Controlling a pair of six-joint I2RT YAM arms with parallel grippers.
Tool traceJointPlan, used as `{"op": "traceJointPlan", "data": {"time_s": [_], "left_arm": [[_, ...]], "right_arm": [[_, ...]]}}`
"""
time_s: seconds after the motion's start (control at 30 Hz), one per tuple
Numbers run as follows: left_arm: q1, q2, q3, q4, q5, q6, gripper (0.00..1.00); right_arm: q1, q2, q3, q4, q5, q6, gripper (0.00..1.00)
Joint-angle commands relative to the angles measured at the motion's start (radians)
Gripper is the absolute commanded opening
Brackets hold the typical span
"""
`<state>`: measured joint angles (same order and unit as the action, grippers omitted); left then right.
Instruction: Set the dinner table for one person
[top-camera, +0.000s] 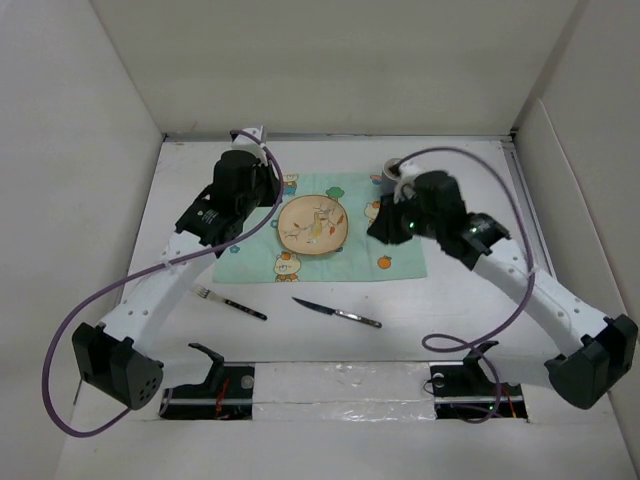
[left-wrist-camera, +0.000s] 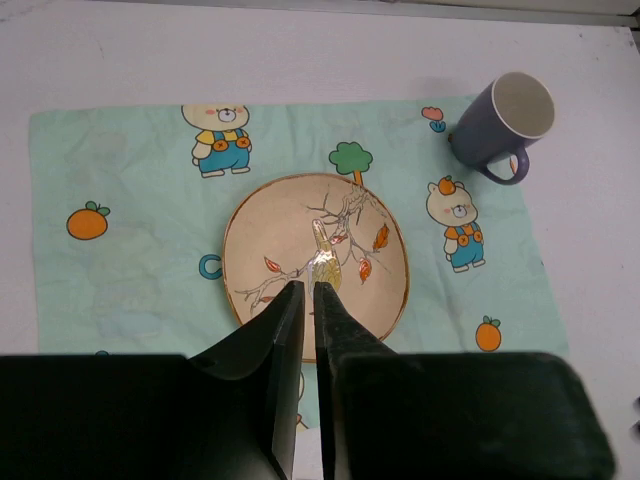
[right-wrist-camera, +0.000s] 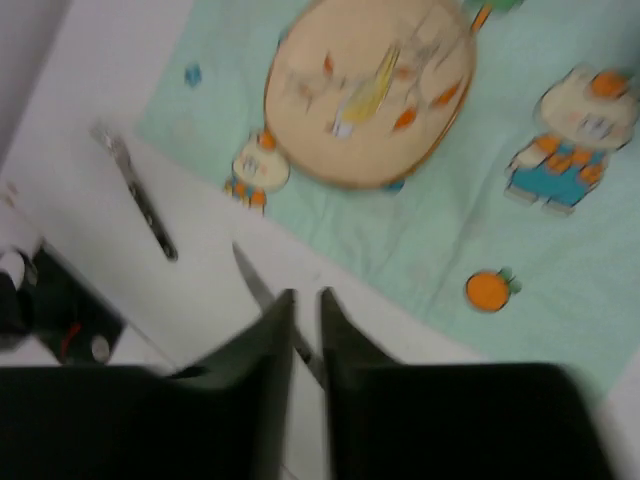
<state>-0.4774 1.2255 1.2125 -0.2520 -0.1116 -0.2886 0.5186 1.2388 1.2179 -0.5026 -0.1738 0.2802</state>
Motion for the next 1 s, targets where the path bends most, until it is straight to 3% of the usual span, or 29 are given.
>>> {"op": "traceJointPlan", "data": {"time_s": [0.0,0.1,0.17,0.3,0.47,0.63,0.9,0.97], "left_arm": [[-0.001,0.019,0.068,-0.006,-0.037,0.037,0.07],[-0.001,0.04,0.12,-0.013,-0.06,0.057,0.19],[0.008,0.055,0.159,-0.013,-0.068,0.063,0.27],[0.008,0.062,0.199,-0.006,-0.066,0.065,0.3],[0.008,0.04,0.187,-0.001,-0.068,0.051,0.31],[0.008,0.006,0.15,-0.013,-0.083,0.048,0.31],[0.026,-0.047,0.11,-0.018,-0.083,0.048,0.31],[0.026,-0.049,0.107,-0.018,-0.079,0.048,0.31]], "right_arm": [[0.154,0.007,-0.17,-0.048,-0.031,0.013,0.32],[0.274,-0.01,-0.25,-0.079,0.066,0.036,0.57],[0.328,0.029,-0.273,-0.083,0.083,0.031,0.63],[0.402,0.117,-0.252,-0.086,0.128,0.021,0.68],[0.503,0.284,-0.181,-0.106,0.14,0.01,0.69],[0.54,0.441,-0.126,-0.111,0.296,0.059,0.67],[0.567,0.522,-0.166,-0.053,0.379,0.128,0.66],[0.578,0.539,-0.172,-0.045,0.367,0.134,0.55]]}}
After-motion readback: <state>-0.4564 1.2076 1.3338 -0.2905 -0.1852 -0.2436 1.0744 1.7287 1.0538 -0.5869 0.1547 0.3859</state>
